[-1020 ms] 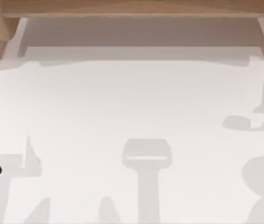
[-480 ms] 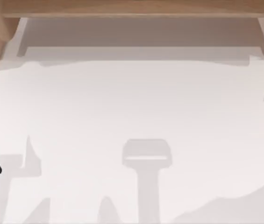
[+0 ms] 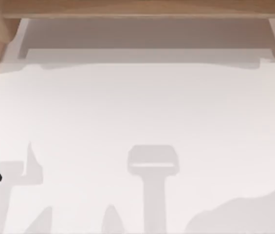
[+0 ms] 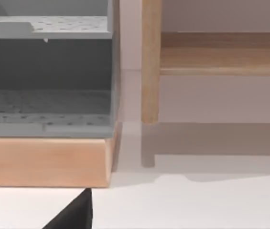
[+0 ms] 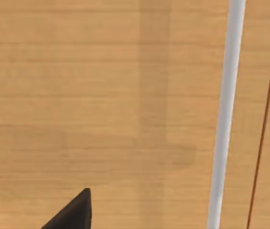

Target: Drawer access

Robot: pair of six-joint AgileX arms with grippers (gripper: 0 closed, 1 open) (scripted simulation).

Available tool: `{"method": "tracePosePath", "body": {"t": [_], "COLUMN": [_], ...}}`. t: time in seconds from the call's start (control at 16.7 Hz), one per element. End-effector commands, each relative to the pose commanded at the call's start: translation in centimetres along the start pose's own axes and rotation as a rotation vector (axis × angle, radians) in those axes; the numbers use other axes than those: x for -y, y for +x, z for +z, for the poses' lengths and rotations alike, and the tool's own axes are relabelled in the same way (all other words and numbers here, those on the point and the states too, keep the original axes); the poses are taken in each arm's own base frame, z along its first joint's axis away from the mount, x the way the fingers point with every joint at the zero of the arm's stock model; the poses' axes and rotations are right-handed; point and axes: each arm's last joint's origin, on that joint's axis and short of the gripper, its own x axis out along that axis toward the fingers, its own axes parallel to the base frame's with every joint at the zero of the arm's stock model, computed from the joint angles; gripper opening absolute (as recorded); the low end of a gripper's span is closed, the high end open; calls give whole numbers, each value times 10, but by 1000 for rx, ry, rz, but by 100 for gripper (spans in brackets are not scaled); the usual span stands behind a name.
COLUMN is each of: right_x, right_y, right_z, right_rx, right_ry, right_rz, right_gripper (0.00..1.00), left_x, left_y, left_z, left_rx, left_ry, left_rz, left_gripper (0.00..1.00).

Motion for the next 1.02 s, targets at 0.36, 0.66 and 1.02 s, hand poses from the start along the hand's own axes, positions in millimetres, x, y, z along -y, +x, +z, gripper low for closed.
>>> {"method": "tracePosePath", "body": {"t": [0.36,0.66,1.02], "right_x": [0,0,0], "right_y": [21,27,27], "right_z": [2,2,2], "right_rx": [5,5,5], "right_ry": [-3,-3,-3], "right_rz": [-4,-4,-4], "right_gripper": [100,100,55], "left_x": [0,0,0], "left_y": [0,0,0], "left_z": [0,0,0], "left_rx": [0,0,0], "left_ry": [0,0,0], "left_rz": [0,0,0], "left_gripper": [100,100,100]}}
